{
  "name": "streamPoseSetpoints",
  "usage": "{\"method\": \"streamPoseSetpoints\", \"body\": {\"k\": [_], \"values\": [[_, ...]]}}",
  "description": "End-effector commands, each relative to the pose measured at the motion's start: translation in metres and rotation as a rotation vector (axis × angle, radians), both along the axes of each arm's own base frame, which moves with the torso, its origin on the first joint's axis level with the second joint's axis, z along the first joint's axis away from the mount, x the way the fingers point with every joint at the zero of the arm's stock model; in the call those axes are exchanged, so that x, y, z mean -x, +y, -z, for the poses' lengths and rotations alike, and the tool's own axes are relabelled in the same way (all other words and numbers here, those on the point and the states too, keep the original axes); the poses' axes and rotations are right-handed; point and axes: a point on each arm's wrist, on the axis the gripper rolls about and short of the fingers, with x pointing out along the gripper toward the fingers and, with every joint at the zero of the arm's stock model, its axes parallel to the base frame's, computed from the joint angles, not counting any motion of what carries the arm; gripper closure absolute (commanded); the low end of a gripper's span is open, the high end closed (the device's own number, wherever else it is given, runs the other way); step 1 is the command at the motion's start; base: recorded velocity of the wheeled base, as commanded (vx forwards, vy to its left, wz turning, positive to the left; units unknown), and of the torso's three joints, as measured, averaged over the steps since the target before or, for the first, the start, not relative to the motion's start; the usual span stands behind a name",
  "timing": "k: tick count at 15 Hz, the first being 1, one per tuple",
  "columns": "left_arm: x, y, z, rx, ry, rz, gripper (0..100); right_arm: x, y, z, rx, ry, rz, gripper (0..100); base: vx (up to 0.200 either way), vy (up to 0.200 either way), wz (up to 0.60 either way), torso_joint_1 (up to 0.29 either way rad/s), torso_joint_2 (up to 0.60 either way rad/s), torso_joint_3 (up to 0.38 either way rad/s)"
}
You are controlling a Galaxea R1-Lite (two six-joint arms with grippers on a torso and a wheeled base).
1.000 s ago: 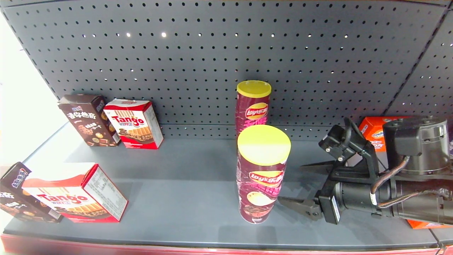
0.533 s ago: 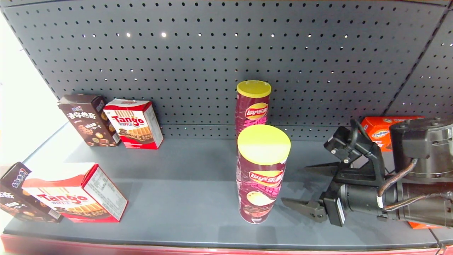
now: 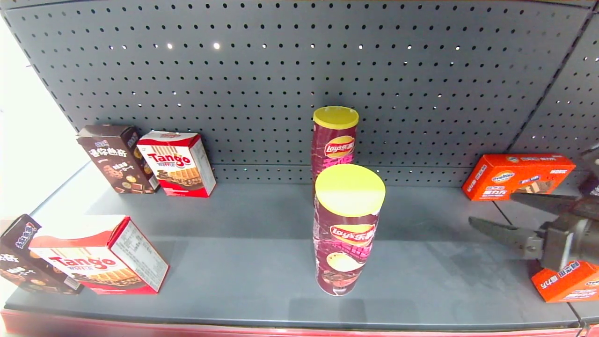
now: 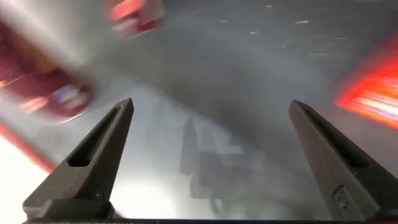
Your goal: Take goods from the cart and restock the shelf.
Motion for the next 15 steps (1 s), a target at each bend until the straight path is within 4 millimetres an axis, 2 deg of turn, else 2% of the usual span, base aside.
{"method": "streamPoseSetpoints", "body": {"k": [1, 2, 3, 4, 8, 10, 11, 12, 15], "values": [[0.000, 0.000, 0.000, 0.000, 0.001, 0.000, 0, 0.040, -0.030, -0.017, -0.043, -0.153, 0.161, 0, 0.000, 0.000, 0.00, 0.000, 0.00, 0.000], [0.000, 0.000, 0.000, 0.000, 0.001, 0.000, 0, 0.070, -0.040, -0.017, -0.048, -0.239, 0.273, 0, 0.000, 0.000, 0.00, 0.000, 0.00, 0.000], [0.000, 0.000, 0.000, 0.000, 0.001, 0.000, 0, 0.078, -0.041, -0.015, -0.046, -0.259, 0.286, 0, 0.000, 0.000, 0.00, 0.000, 0.00, 0.000], [0.000, 0.000, 0.000, 0.000, 0.001, 0.000, 0, 0.109, -0.045, -0.001, -0.045, -0.319, 0.348, 0, 0.000, 0.000, 0.00, 0.000, 0.00, 0.000], [0.000, 0.000, 0.000, 0.000, 0.001, 0.000, 0, 0.163, -0.049, 0.057, -0.038, -0.338, 0.446, 0, 0.000, 0.000, 0.00, 0.000, 0.00, 0.000], [0.000, 0.000, 0.000, 0.000, 0.001, -0.002, 0, 0.178, -0.049, 0.087, -0.051, -0.324, 0.464, 0, 0.000, 0.000, 0.00, 0.000, 0.00, 0.000], [0.000, 0.000, 0.000, -0.002, 0.001, 0.000, 0, 0.185, -0.049, 0.120, -0.080, -0.323, 0.471, 0, 0.000, 0.000, 0.00, 0.000, 0.00, 0.000], [0.000, 0.000, 0.000, -0.003, 0.001, 0.001, 0, 0.179, -0.049, 0.138, -0.090, -0.290, 0.484, 0, 0.000, 0.000, 0.00, 0.000, 0.00, 0.000], [0.000, 0.000, 0.000, -0.005, 0.001, 0.003, 0, 0.177, -0.048, 0.148, -0.126, -0.227, 0.430, 0, 0.000, 0.000, 0.00, 0.000, 0.00, 0.000]]}}
